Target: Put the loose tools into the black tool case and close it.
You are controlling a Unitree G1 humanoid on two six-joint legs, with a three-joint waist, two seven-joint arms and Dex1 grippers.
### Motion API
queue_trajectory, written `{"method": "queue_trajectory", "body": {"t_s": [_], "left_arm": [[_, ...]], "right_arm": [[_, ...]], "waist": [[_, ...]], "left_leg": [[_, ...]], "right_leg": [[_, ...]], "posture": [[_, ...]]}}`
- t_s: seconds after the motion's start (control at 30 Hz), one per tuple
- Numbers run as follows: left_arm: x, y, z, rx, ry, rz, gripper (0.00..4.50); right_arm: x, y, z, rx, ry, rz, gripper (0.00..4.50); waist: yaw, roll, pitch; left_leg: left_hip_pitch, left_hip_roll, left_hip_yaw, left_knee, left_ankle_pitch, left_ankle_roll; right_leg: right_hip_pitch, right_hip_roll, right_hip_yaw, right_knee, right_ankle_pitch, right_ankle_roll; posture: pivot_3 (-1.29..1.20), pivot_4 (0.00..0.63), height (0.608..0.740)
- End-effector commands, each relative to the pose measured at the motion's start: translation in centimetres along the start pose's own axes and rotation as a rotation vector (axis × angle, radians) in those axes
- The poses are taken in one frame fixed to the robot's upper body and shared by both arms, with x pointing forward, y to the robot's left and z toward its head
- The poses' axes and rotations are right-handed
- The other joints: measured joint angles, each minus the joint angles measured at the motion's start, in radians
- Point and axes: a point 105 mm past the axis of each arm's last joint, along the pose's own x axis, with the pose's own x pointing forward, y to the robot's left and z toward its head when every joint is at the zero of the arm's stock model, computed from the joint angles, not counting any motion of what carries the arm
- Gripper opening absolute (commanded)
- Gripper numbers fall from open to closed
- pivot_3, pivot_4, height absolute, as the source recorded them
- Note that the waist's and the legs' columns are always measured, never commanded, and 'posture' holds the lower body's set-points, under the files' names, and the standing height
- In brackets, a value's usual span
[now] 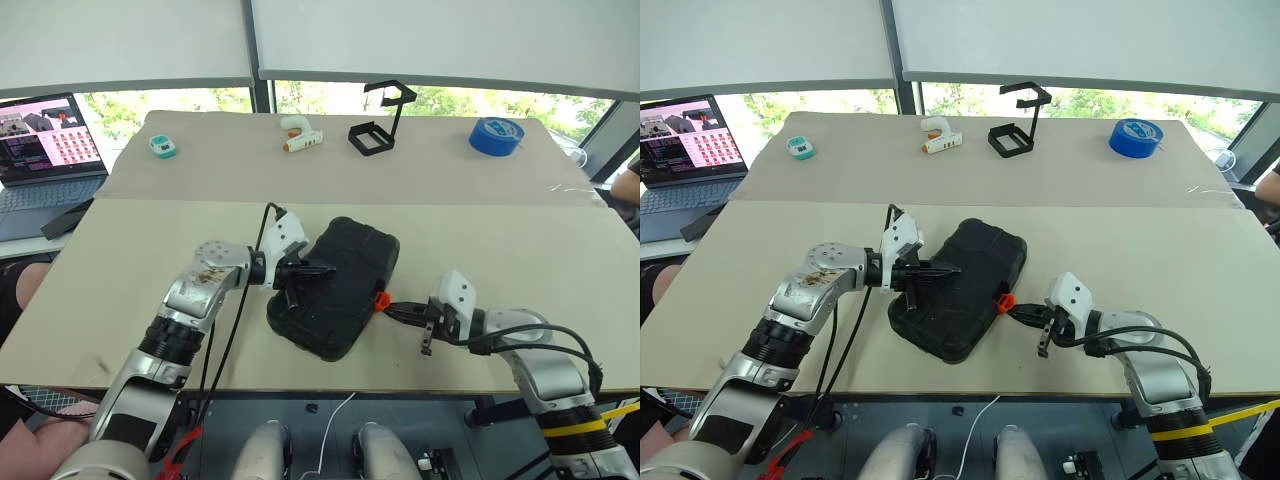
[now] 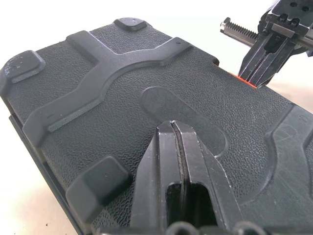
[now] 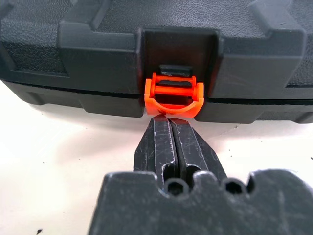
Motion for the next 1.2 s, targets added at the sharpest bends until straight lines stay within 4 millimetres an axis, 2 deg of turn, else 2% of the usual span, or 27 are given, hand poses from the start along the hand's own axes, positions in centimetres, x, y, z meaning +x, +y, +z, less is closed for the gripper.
{"method": "queue_trajectory", "body": {"t_s": [0.03, 0.17, 0.33, 0.57, 0.77, 0.97, 1.2], "left_arm": [[1.2, -1.2, -3.4, -0.071, 0.113, -0.044, 0.02], [1.4, -1.2, -3.7, -0.070, 0.125, -0.049, 0.02], [1.5, -1.2, -3.6, -0.072, 0.124, -0.049, 0.02], [1.6, -1.4, -3.7, -0.076, 0.126, -0.057, 0.02], [1.8, -1.5, -3.8, -0.074, 0.129, -0.064, 0.02], [1.8, -1.4, -3.8, -0.073, 0.130, -0.066, 0.02], [1.8, -1.6, -4.0, -0.079, 0.133, -0.070, 0.02]], "right_arm": [[0.7, 0.7, 2.5, -0.049, -0.086, 0.042, 0.00], [0.8, 0.6, 3.3, -0.028, -0.121, 0.029, 0.00], [-0.2, 0.8, 3.1, -0.023, -0.104, 0.038, 0.00], [-1.3, -0.4, 3.1, -0.047, -0.082, -0.016, 0.00], [-0.9, -0.4, 2.8, -0.062, -0.070, -0.009, 0.00], [-0.6, -1.1, 3.6, -0.118, -0.097, -0.033, 0.00], [-0.5, -0.6, 4.0, -0.128, -0.092, 0.021, 0.00]], "waist": [[0.000, 0.000, 0.000], [0.000, 0.000, 0.000], [0.001, 0.001, 0.000], [0.005, 0.001, -0.001], [0.007, 0.001, -0.001], [0.006, 0.001, -0.001], [0.004, 0.001, -0.001]], "left_leg": [[0.000, 0.000, 0.000, 0.000, 0.000, 0.000], [0.001, 0.000, 0.000, 0.000, 0.000, 0.000], [0.001, 0.000, 0.000, 0.000, 0.000, 0.000], [0.001, -0.001, 0.000, 0.000, 0.000, 0.000], [0.001, 0.000, 0.000, 0.000, 0.000, 0.000], [0.001, 0.000, 0.000, 0.000, 0.000, 0.000], [0.001, 0.000, 0.000, 0.000, 0.000, 0.000]], "right_leg": [[0.000, 0.000, 0.000, 0.000, 0.000, 0.000], [0.001, 0.000, 0.000, 0.000, 0.000, 0.000], [0.001, 0.000, 0.000, 0.000, 0.000, 0.000], [0.001, -0.001, 0.000, 0.000, 0.000, 0.000], [0.001, -0.001, 0.000, 0.000, 0.000, 0.001], [0.001, -0.001, 0.000, 0.000, 0.000, 0.001], [0.002, -0.001, 0.000, 0.000, 0.000, 0.001]], "posture": [[0.00, 0.150, 0.740], [0.00, 0.150, 0.740], [0.00, 0.150, 0.740], [0.00, 0.150, 0.740], [0.00, 0.150, 0.740], [0.00, 0.150, 0.740], [0.00, 0.150, 0.740]]}}
